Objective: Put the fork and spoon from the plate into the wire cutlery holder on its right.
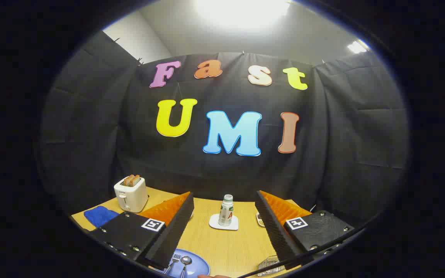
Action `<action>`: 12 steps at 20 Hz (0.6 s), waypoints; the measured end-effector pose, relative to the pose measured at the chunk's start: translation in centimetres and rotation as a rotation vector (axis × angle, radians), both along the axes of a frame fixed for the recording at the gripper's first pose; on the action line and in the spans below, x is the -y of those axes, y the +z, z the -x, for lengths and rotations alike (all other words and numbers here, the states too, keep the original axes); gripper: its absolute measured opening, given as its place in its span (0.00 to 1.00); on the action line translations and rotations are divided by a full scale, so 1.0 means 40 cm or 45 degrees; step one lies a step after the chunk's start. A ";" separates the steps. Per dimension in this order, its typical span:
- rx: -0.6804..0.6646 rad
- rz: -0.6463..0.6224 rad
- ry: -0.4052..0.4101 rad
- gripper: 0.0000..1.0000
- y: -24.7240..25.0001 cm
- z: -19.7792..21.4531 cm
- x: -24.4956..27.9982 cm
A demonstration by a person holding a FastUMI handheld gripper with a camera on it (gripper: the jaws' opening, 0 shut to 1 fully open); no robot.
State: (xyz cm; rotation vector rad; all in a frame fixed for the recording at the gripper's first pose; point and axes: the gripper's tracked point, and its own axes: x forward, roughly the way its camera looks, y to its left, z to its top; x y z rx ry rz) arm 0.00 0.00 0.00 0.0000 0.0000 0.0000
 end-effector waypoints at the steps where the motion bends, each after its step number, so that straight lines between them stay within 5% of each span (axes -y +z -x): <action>1: 0.004 -0.002 0.000 0.98 0.001 -0.001 0.000; 12: -0.120 -0.025 0.056 0.98 -0.073 0.011 -0.032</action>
